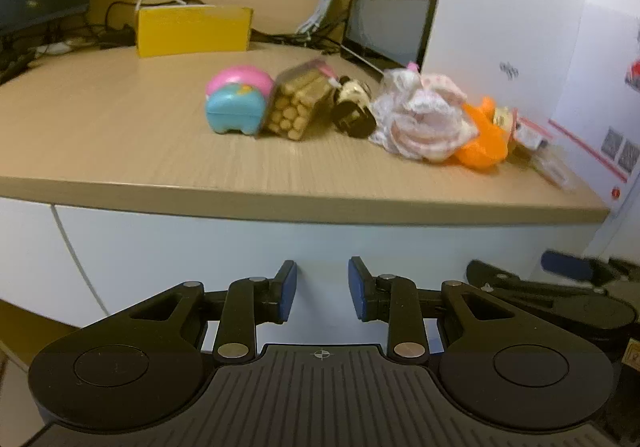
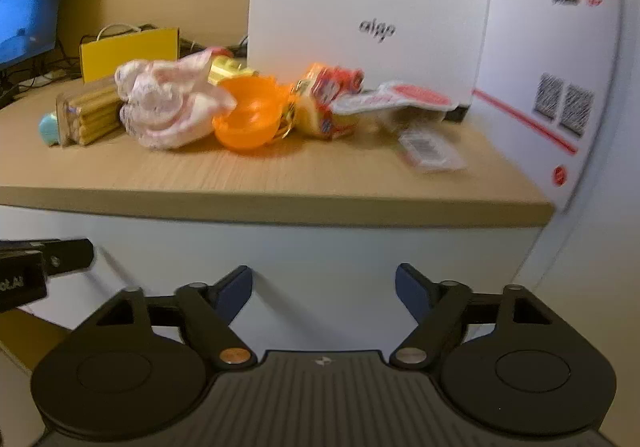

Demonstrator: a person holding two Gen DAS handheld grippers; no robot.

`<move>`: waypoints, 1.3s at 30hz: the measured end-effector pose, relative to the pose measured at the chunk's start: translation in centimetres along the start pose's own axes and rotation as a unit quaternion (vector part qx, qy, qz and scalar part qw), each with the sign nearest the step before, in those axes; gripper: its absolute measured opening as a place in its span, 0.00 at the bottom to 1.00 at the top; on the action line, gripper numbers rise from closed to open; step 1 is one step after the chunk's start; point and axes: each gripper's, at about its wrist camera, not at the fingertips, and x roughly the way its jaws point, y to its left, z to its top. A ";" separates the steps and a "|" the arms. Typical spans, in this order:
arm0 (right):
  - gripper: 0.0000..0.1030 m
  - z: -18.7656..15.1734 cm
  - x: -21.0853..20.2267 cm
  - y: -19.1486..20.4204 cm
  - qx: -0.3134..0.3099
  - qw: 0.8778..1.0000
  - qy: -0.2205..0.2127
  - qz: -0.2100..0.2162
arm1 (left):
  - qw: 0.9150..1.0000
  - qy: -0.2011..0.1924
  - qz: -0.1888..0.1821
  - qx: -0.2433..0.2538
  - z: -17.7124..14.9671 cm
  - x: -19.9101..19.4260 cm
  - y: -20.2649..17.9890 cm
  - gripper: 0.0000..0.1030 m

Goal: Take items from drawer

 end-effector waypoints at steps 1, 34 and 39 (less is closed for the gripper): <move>0.77 0.0 0.1 0.1 -0.007 1.000 0.002 0.001 | 1.000 0.004 0.000 0.002 0.0 0.1 0.0 0.31; 0.81 -3.9 -27.2 -7.4 0.056 0.997 0.029 0.043 | 0.999 -0.013 0.029 0.016 -5.8 -25.1 -9.3 0.32; 0.81 -4.6 -28.0 -6.9 0.054 0.997 0.032 0.043 | 0.999 -0.007 0.029 0.017 -7.0 -26.1 -9.0 0.32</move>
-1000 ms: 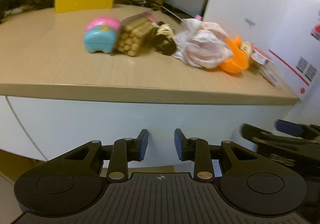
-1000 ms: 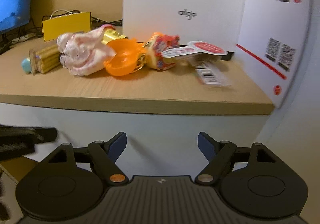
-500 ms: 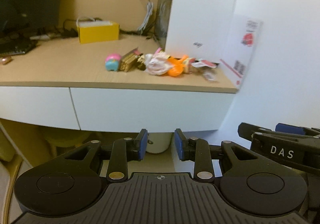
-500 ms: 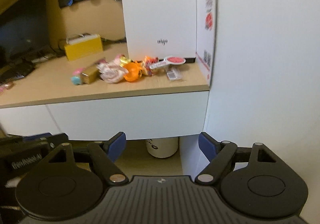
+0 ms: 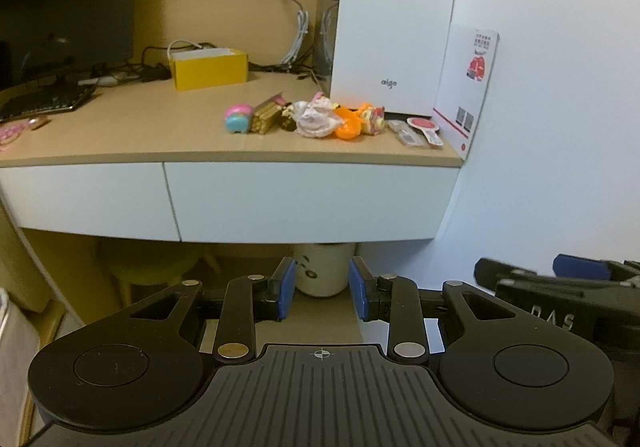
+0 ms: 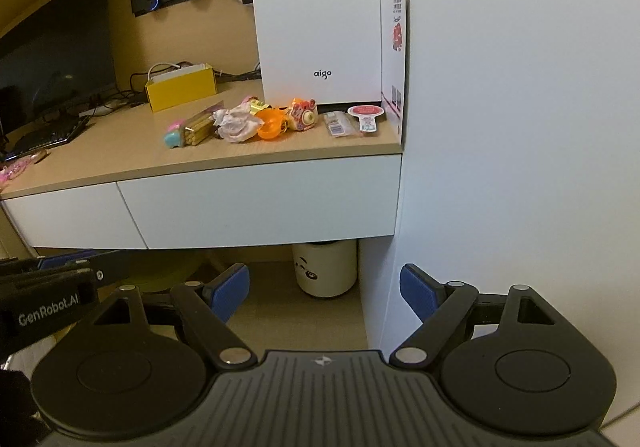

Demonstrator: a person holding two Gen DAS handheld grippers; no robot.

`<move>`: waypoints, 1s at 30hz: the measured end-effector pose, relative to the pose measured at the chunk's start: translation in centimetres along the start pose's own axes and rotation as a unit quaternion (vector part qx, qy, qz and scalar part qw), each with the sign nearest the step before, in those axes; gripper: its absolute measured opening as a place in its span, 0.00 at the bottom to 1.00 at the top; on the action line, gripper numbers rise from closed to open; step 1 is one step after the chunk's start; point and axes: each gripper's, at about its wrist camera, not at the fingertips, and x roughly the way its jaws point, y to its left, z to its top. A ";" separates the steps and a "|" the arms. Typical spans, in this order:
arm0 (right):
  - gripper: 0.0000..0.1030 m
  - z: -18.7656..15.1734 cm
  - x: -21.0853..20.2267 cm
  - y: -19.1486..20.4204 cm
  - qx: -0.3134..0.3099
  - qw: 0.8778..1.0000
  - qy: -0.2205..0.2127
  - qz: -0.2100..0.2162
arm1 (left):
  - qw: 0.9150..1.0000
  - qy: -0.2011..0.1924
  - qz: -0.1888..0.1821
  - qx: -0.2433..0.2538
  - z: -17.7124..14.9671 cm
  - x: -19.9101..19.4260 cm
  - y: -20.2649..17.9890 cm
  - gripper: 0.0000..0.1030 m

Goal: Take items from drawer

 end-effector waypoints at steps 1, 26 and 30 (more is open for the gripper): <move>0.81 -0.2 -0.1 0.0 0.003 1.000 -0.001 -0.002 | 1.000 0.001 0.001 -0.001 -0.2 -0.1 0.2 0.32; 0.81 -0.8 -1.2 1.3 -0.008 0.999 -0.007 0.032 | 1.000 -0.007 -0.002 0.000 -0.8 -2.1 0.7 0.32; 0.81 -0.7 -1.2 1.2 -0.005 0.999 -0.007 0.033 | 1.000 -0.006 0.001 0.000 -0.7 -2.1 0.8 0.32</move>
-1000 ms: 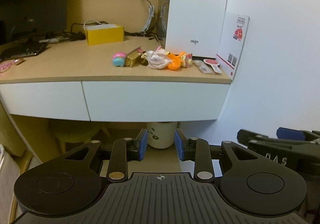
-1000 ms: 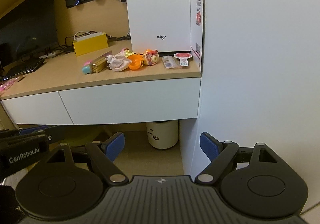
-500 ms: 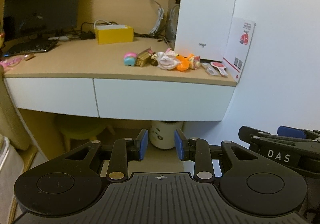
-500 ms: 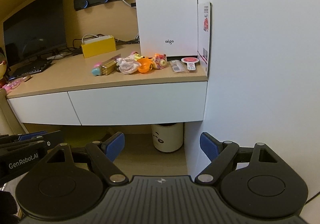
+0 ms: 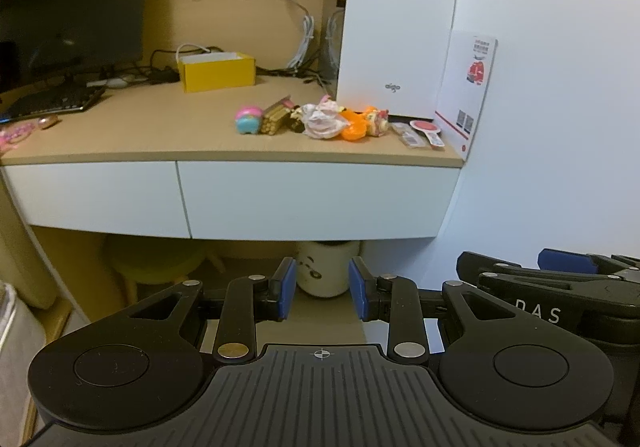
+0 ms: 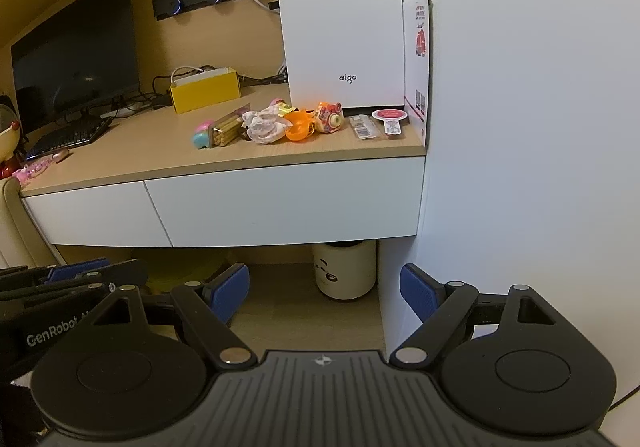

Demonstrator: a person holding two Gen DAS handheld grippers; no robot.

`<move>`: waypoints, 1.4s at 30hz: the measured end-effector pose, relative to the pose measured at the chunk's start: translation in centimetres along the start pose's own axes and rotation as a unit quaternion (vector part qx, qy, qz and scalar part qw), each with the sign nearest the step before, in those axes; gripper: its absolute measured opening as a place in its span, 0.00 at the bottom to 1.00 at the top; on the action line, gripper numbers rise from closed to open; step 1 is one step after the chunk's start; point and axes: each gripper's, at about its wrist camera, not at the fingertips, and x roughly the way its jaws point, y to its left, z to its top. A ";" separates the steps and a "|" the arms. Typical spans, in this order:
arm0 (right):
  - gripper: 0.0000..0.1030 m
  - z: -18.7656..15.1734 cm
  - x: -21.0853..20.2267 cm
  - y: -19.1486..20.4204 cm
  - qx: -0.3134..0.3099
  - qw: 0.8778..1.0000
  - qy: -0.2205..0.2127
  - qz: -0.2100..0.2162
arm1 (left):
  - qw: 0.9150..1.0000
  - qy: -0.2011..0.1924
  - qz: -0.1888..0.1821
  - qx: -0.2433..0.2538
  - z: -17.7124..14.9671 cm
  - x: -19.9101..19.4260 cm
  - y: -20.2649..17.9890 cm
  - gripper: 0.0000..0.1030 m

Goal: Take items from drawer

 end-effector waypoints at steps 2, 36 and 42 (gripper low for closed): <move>0.81 0.0 0.0 0.0 0.000 1.000 0.000 0.000 | 1.000 -0.001 0.002 -0.001 0.0 0.0 0.0 0.32; 0.81 -0.6 0.3 0.7 0.003 1.000 0.014 0.013 | 1.000 0.006 0.011 0.002 -0.7 -0.5 1.1 0.32; 0.81 -0.8 0.3 0.7 0.002 1.000 0.018 0.012 | 1.000 0.006 0.008 0.002 -0.8 -0.5 1.1 0.32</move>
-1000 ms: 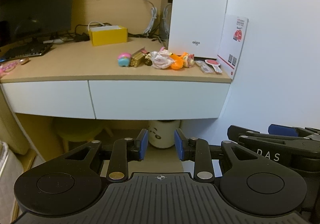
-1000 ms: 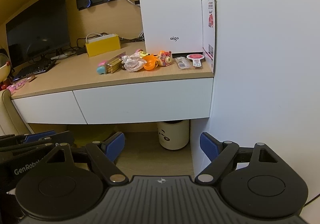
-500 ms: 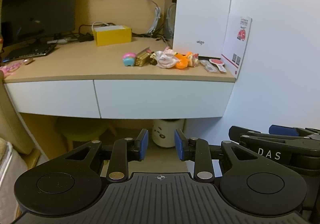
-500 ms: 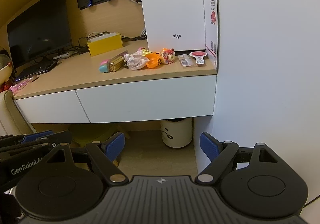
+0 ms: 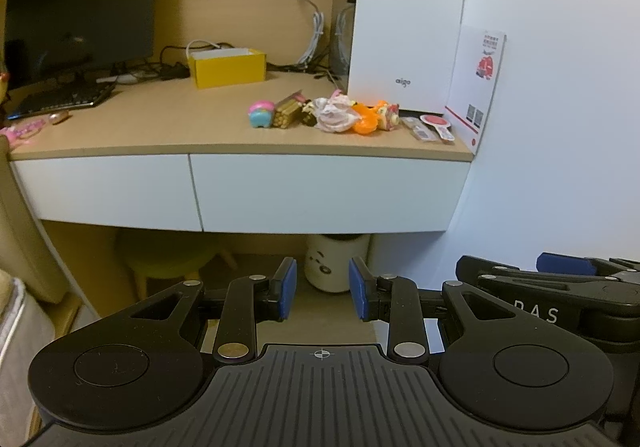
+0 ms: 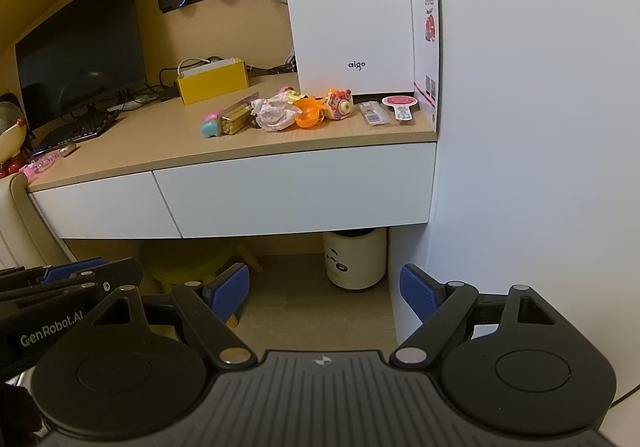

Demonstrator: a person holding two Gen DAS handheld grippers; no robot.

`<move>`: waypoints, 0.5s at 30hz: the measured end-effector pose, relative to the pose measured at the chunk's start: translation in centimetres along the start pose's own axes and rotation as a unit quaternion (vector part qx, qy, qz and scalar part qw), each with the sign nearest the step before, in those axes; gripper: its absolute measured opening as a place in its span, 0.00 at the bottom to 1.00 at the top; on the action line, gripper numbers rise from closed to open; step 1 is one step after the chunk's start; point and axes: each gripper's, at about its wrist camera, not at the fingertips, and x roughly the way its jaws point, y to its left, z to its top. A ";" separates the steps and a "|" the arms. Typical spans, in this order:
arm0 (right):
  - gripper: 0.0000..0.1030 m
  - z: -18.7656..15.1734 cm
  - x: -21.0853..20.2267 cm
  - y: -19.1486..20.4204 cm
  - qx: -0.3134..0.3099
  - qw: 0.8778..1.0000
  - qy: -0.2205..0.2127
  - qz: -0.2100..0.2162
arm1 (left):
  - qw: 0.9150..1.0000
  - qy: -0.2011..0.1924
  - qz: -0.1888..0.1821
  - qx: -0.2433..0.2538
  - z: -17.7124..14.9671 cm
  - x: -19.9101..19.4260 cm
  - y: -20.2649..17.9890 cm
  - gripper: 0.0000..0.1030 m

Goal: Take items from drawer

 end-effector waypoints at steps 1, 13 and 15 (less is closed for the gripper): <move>0.81 0.0 0.0 0.0 0.000 1.000 0.001 0.000 | 1.000 0.001 -0.001 0.000 0.0 0.0 0.0 0.32; 0.81 0.1 0.0 -0.1 0.003 1.000 -0.001 -0.001 | 1.000 0.000 -0.002 0.000 0.2 0.3 0.0 0.32; 0.81 0.1 0.1 -0.2 0.003 1.000 -0.001 -0.002 | 1.000 0.001 -0.003 0.000 0.3 0.3 0.0 0.32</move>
